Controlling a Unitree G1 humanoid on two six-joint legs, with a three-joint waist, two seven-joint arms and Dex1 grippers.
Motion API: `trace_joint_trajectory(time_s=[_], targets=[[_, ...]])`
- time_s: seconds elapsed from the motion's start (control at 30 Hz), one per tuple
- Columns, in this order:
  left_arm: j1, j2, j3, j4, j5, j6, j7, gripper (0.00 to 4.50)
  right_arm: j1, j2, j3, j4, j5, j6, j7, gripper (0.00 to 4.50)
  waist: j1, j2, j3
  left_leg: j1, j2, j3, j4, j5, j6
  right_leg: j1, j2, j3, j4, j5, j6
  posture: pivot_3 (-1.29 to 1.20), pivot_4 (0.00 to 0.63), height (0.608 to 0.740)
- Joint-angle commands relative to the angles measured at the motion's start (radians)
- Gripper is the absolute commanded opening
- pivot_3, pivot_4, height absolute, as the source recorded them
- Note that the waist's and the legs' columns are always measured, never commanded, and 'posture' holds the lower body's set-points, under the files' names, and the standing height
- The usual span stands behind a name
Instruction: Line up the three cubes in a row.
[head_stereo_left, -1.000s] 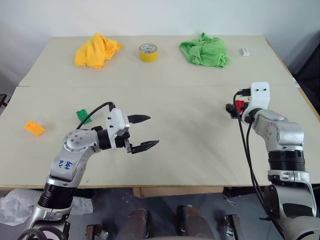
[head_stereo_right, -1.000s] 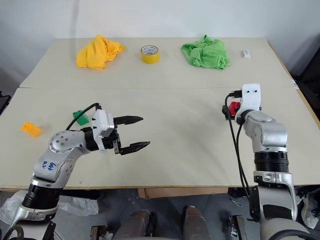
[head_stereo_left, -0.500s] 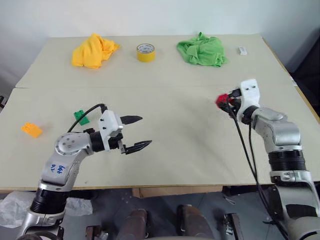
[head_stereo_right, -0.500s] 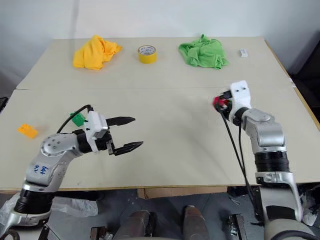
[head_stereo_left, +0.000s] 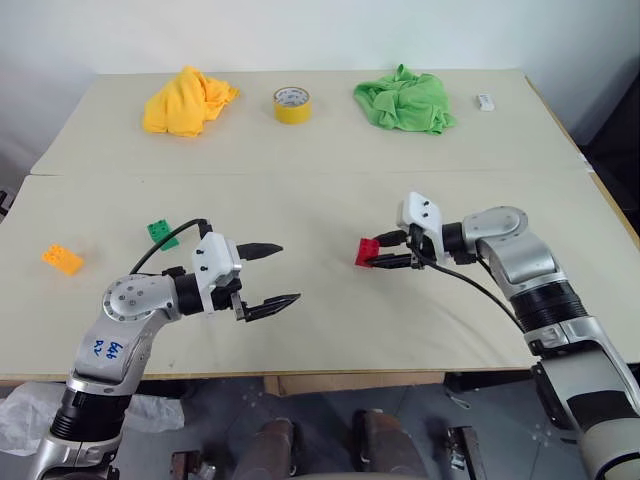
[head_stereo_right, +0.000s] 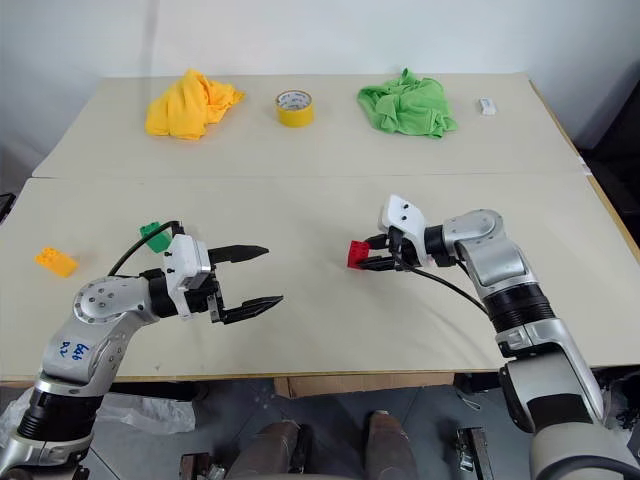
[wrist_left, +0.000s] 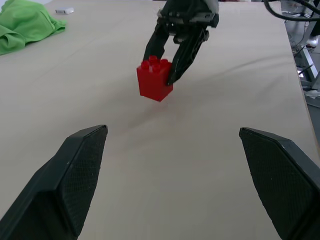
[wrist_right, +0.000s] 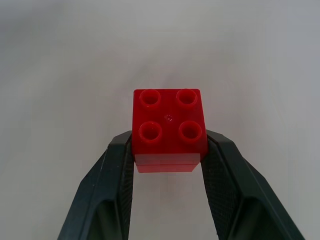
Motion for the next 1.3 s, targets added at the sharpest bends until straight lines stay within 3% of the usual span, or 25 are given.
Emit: trace_joint_trajectory(time_s=[0.03, 0.17, 0.27, 0.4, 0.47, 0.67, 0.8, 0.9, 1.1, 1.3], targets=[[0.009, 0.007, 0.025, -0.053, -0.009, -0.002, 0.013, 4.5, -0.038, 0.0, -0.011, 0.033, -0.015, -0.066, 0.046, 1.94, 0.0, 0.0, 0.0, 0.0, 0.0, 0.0, 0.0, 0.0, 0.0, 0.0, 0.0, 0.0, 0.0, 0.0, 0.0, 0.0, 0.15, 0.74], [0.023, 0.009, 0.035, -0.059, -0.008, -0.003, 0.02, 4.5, -0.049, 0.008, -0.006, 0.104, -0.048, -0.131, 0.064, 2.11, -0.002, 0.0, 0.0, 0.0, 0.0, 0.0, 0.0, 0.0, 0.0, 0.0, 0.0, 0.0, 0.0, 0.0, 0.0, 0.0, 0.15, 0.74], [0.038, 0.017, 0.045, -0.064, -0.011, 0.003, 0.02, 4.5, -0.056, 0.016, -0.012, 0.152, -0.059, -0.193, 0.081, 2.79, -0.003, 0.0, 0.0, 0.0, 0.0, 0.0, 0.0, 0.0, 0.0, 0.0, 0.0, 0.0, 0.0, 0.0, 0.0, 0.0, 0.15, 0.74], [0.076, 0.029, 0.076, -0.066, -0.008, -0.005, 0.035, 4.5, -0.067, 0.023, -0.041, 0.177, -0.039, -0.201, 0.117, 4.12, -0.009, 0.0, 0.0, 0.0, 0.0, 0.0, 0.0, 0.0, 0.0, 0.0, 0.0, 0.0, 0.0, 0.0, 0.0, 0.0, 0.15, 0.74], [0.138, 0.029, 0.135, -0.078, -0.012, -0.01, 0.061, 4.5, -0.06, 0.027, -0.088, 0.166, -0.006, -0.258, 0.108, 4.45, -0.01, 0.0, 0.0, 0.0, 0.0, 0.0, 0.0, 0.0, 0.0, 0.0, 0.0, -0.001, 0.0, 0.0, 0.0, 0.0, 0.15, 0.74], [0.415, -0.068, 0.397, -0.083, 0.012, -0.092, 0.213, 4.5, 0.041, 0.052, -0.214, 0.021, 0.134, -0.402, 0.138, 4.45, -0.013, 0.0, 0.0, 0.0, 0.002, 0.0, -0.002, -0.001, -0.002, 0.0, 0.001, -0.001, -0.003, 0.0, 0.0, 0.0, 0.15, 0.74], [0.521, -0.172, 0.548, -0.013, 0.128, -0.301, 0.371, 4.5, 0.143, 0.057, -0.242, -0.119, 0.238, -0.316, 0.187, 4.45, 0.0, -0.001, 0.0, 0.001, 0.003, 0.0, -0.001, -0.001, -0.002, 0.003, 0.001, -0.002, -0.007, 0.0, 0.0, 0.0, 0.15, 0.74], [0.582, -0.256, 0.631, -0.008, 0.064, -0.245, 0.466, 4.5, 0.22, 0.106, -0.244, -0.242, 0.28, -0.271, 0.107, 4.45, 0.014, -0.001, 0.0, 0.002, 0.003, -0.001, 0.001, -0.001, -0.002, 0.004, 0.001, -0.002, -0.008, 0.0, 0.0, 0.0, 0.15, 0.74], [0.622, -0.369, 0.632, -0.037, 0.053, -0.213, 0.576, 4.5, 0.299, 0.18, -0.264, -0.363, 0.303, -0.236, -0.025, 4.45, 0.02, -0.002, 0.0, 0.003, 0.002, -0.001, 0.001, -0.002, -0.001, 0.006, 0.0, -0.002, -0.007, 0.0, 0.0, 0.0, 0.15, 0.74], [0.516, -0.369, 0.528, -0.11, 0.069, -0.12, 0.652, 4.5, 0.337, 0.158, -0.267, -0.403, 0.291, -0.227, -0.051, 4.45, 0.02, -0.003, -0.001, 0.003, 0.002, -0.001, 0.0, -0.002, -0.001, 0.006, 0.0, -0.002, -0.007, 0.0, 0.0, 0.0, 0.15, 0.74]])
